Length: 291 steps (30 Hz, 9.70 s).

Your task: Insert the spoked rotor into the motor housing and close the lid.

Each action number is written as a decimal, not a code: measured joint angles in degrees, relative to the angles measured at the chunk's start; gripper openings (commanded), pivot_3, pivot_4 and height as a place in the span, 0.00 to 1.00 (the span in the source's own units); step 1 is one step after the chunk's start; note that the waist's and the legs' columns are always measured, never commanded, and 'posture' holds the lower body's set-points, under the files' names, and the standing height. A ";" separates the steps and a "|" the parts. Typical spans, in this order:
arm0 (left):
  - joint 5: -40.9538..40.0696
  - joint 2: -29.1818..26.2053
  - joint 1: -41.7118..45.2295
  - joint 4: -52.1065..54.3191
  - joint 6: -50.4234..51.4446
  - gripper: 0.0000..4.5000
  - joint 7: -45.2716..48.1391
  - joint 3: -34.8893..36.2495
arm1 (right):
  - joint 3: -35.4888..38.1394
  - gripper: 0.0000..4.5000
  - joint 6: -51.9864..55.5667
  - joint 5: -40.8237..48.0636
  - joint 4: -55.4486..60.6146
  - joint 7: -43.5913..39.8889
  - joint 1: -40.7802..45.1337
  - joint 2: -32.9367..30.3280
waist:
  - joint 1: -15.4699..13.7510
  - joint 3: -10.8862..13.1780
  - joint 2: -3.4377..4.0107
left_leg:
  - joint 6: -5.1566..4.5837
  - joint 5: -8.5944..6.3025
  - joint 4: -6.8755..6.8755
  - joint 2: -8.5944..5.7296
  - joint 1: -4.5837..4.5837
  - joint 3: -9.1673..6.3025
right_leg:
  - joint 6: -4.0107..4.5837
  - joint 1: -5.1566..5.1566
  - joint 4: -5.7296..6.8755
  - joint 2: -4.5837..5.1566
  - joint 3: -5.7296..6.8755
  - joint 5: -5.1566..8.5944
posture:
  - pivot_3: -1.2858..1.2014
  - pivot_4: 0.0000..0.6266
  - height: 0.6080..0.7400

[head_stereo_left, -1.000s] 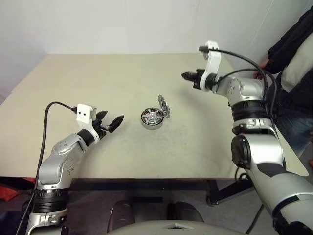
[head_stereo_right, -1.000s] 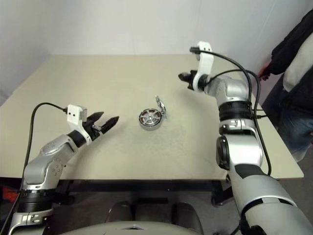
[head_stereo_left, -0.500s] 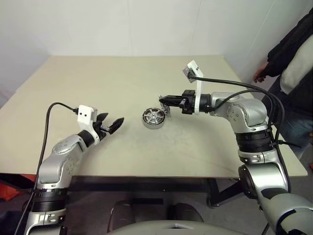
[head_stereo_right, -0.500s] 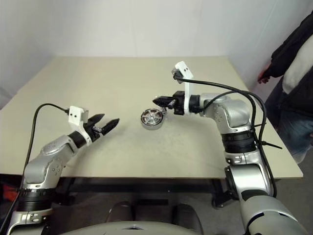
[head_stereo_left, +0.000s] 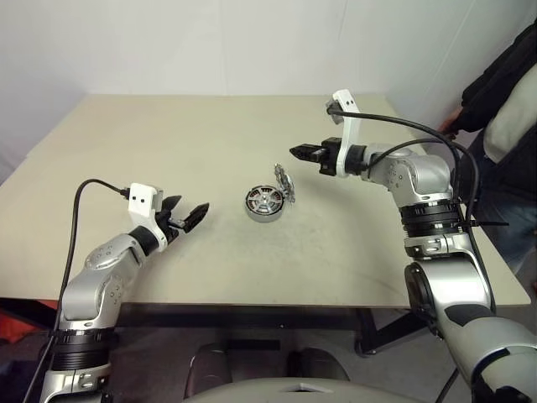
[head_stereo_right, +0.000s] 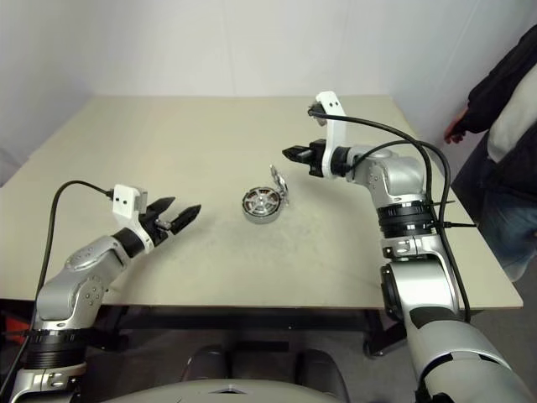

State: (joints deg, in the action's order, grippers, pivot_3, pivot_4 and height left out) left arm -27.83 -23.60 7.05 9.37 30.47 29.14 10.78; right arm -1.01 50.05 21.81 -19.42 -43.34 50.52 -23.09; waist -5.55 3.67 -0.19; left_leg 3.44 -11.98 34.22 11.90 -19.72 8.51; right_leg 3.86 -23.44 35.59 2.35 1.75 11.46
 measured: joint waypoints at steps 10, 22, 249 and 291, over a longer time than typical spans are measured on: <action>0.02 -0.25 -0.03 0.03 0.01 1.00 0.03 0.08 | -3.69 0.01 0.57 -0.62 2.10 -0.56 -6.28 0.58 | 0.05 0.00 0.00 | 0.02 0.02 0.02 0.00 0.07 0.00 | -0.32 0.03 0.02 0.00 0.00 0.19 | 0.52 0.00 1.00; -0.02 -1.22 -0.11 0.34 0.01 1.00 -0.60 0.76 | -4.17 0.01 -2.21 -2.43 -1.83 1.18 -5.64 7.15 | 0.12 0.00 0.00 | 0.02 0.01 0.01 0.00 0.07 0.00 | -0.30 0.03 0.02 0.01 0.00 0.17 | 0.52 0.00 1.00; -20.41 19.12 27.44 -27.41 32.45 0.01 -18.88 7.44 | -13.18 0.71 -44.09 -21.97 -22.42 -6.92 -6.47 9.94 | 0.61 -0.12 0.07 | -0.82 -0.47 -0.91 -0.54 0.69 0.08 | -0.94 0.98 -0.96 0.81 0.02 0.57 | 0.52 0.00 1.00; -24.91 24.27 30.25 -27.45 44.12 0.01 -34.89 21.12 | -12.91 0.71 -33.19 -21.75 -12.28 -6.93 -8.71 8.48 | 0.12 -0.10 0.06 | -0.91 -0.51 -1.17 -0.60 0.39 0.07 | -1.05 0.88 -1.37 0.86 0.08 0.64 | 0.52 0.00 1.00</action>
State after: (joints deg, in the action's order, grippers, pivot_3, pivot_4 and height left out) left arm -52.74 0.67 37.30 -18.08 74.60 -5.75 31.90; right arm -13.93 16.86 0.06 -31.70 -50.27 41.80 -14.62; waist -5.43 3.57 -0.13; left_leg 2.54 -12.49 33.05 11.29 -19.33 8.58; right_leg 2.81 -22.55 34.22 3.22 1.83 12.09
